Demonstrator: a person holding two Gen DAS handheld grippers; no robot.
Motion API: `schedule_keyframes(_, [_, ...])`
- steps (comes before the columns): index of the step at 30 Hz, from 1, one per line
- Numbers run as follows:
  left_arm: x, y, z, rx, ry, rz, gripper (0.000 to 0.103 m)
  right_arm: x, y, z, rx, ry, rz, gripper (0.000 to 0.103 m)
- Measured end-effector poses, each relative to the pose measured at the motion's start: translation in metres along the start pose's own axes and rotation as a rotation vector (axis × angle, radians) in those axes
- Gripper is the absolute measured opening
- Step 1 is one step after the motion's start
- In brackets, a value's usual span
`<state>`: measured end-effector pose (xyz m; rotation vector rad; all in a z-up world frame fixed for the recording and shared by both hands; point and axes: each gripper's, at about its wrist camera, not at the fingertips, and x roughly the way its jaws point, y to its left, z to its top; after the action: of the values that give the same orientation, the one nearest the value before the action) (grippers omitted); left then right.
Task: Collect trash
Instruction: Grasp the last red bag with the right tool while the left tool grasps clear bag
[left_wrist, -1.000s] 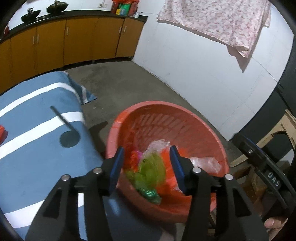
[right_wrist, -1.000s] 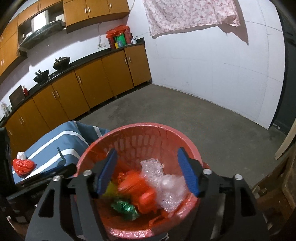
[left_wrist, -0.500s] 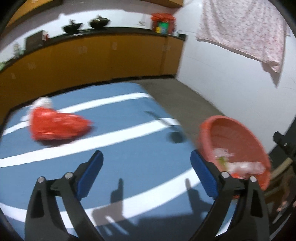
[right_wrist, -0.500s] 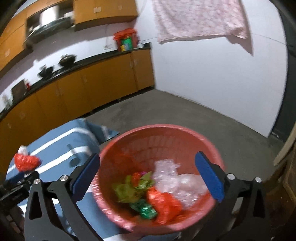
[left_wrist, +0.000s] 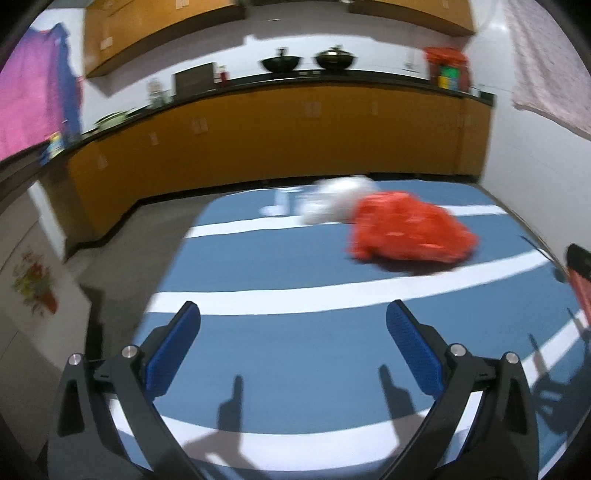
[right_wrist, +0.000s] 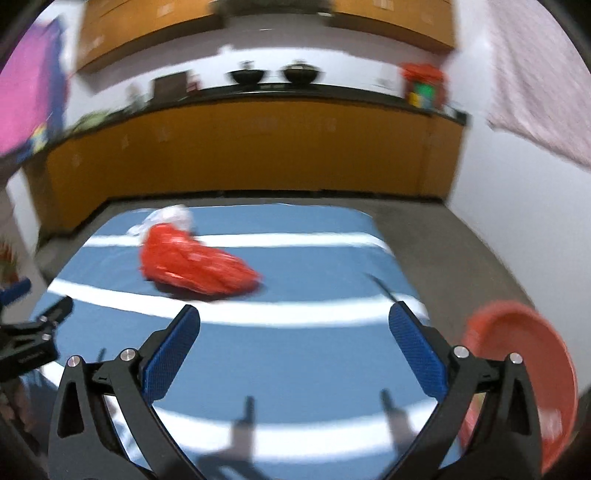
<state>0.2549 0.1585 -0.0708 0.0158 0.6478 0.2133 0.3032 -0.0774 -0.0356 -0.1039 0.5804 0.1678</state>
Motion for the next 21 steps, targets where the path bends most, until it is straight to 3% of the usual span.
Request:
schedule_keyframes(7, [0.011, 0.061, 0.000, -0.111, 0.018, 0.048, 0.099, 0.061, 0.078, 0.030, -0.157, 0.010, 0.096, 0.101])
schedule_keyframes(16, [0.033, 0.091, 0.000, -0.221, 0.062, 0.003, 0.099, 0.110, 0.093, 0.036, -0.176, 0.132, 0.156, 0.101])
schedule_keyframes(17, [0.035, 0.092, 0.002, -0.229, 0.061, -0.005, 0.099, 0.114, 0.093, 0.036, -0.176, 0.161, 0.175, 0.096])
schedule_keyframes(21, [0.043, 0.088, 0.009, -0.220, 0.059, -0.015, 0.099, 0.118, 0.087, 0.031, -0.147, 0.230, 0.229, 0.058])
